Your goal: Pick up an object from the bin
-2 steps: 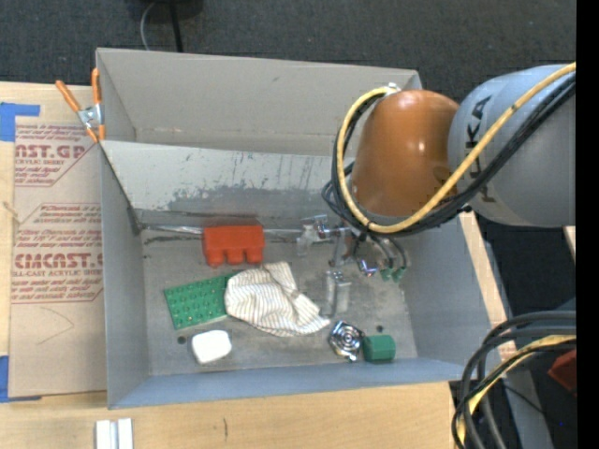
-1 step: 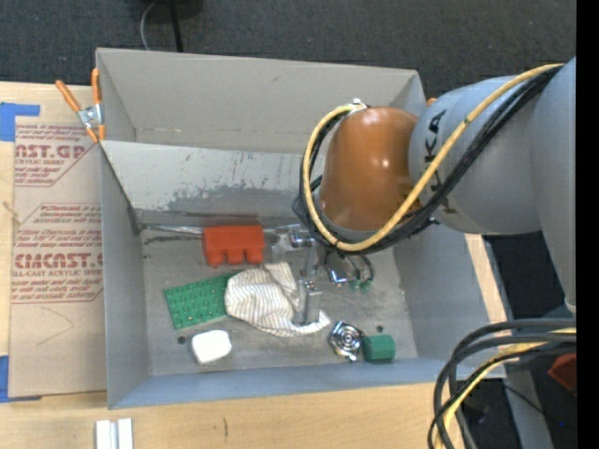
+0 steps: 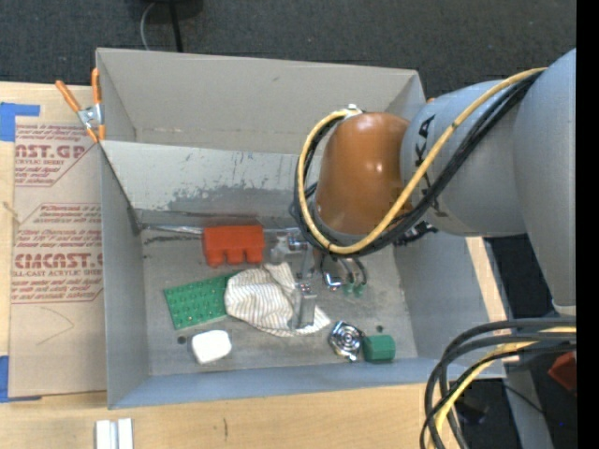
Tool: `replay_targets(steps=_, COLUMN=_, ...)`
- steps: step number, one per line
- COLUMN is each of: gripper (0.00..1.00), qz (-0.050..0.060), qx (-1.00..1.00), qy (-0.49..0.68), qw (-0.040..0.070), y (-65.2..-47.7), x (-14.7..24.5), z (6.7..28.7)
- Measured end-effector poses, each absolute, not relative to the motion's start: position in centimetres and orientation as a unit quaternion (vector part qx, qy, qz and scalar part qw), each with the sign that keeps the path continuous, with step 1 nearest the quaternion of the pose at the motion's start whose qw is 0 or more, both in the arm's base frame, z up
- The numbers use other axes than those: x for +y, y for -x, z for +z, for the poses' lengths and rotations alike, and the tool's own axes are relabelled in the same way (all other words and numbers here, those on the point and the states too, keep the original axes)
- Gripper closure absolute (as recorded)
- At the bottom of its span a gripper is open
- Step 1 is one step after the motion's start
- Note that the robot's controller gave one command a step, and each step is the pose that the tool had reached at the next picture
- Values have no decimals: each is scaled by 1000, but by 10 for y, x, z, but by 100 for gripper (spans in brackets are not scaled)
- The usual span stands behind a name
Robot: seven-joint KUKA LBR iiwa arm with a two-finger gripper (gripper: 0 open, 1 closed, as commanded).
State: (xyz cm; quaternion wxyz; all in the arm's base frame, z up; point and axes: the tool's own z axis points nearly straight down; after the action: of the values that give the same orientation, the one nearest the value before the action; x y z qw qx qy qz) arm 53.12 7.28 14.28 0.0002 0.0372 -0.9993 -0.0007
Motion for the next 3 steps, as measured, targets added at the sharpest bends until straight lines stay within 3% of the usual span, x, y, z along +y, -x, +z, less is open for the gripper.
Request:
replay_targets(steps=1, gripper=0, qz=-1, qx=-996, qy=-93, qw=0, y=-515, x=79, z=154)
replay_targets(steps=2, gripper=0, qz=-1, qx=-988, qy=-155, qw=-3, y=-516, x=81, z=144)
replay_targets(steps=3, gripper=0, qz=-1, qx=-999, qy=-43, qw=-1, y=-539, x=87, z=122)
